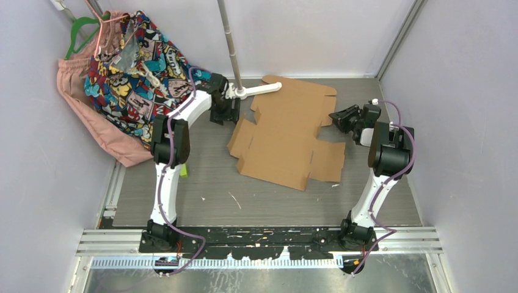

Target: Fold the paper box

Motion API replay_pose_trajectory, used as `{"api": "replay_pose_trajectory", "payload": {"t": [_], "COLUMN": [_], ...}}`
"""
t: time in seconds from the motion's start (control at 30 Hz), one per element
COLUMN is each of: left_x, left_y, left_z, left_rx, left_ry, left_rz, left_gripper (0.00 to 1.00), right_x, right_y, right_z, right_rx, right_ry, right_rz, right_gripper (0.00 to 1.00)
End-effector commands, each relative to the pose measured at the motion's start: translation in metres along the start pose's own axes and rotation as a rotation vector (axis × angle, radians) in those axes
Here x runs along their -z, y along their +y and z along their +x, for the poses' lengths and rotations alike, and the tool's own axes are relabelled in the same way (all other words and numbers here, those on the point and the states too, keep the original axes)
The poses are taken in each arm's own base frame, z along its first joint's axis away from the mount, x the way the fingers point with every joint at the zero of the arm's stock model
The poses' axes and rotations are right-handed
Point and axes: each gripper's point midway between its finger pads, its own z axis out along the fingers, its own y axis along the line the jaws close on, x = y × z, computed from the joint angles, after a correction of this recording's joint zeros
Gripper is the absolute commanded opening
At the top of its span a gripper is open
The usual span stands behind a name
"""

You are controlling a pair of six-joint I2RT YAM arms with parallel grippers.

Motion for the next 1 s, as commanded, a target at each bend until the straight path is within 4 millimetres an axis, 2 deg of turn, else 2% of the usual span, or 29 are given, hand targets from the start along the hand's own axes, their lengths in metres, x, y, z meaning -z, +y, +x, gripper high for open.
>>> {"api": "replay_pose_trajectory", "payload": {"t": [0.0,0.17,0.47,0.63,0.67,0.7,0.9,0.97], "left_x": [0.002,-0.001,-0.005,-0.006,-0.006,-0.006,-0.004,-0.002], "left_y": [-0.017,-0.023,-0.028,-0.034,-0.034,-0.035,-0.043,-0.046], "left_z": [-0.007,-0.006,-0.002,-0.001,0.0,0.0,-0.002,-0.004], "left_rx": [-0.037,-0.047,-0.062,-0.071,-0.074,-0.075,-0.087,-0.087], "left_ry": [-0.014,-0.009,0.001,0.003,0.006,0.006,0.005,0.003], "left_rz": [0.042,0.05,0.053,0.063,0.063,0.064,0.078,0.092], "left_gripper": [0.76,0.76,0.76,0.76,0.76,0.76,0.76,0.76], "right_x": [0.014,0.01,0.007,0.008,0.009,0.009,0.027,0.039], "right_y": [0.055,0.059,0.069,0.074,0.073,0.071,0.053,0.039], "right_z": [-0.017,-0.009,0.018,0.019,0.019,0.019,0.007,0.005], "right_rx": [0.069,0.119,0.328,0.338,0.338,0.341,0.372,0.377], "right_ry": [-0.062,-0.025,0.025,0.03,0.033,0.036,0.009,0.002], "right_rz": [-0.171,-0.156,-0.053,-0.061,-0.048,-0.033,0.139,0.229], "right_gripper": [0.36,0.32,0.32,0.12,0.04,0.01,0.01,0.01]}}
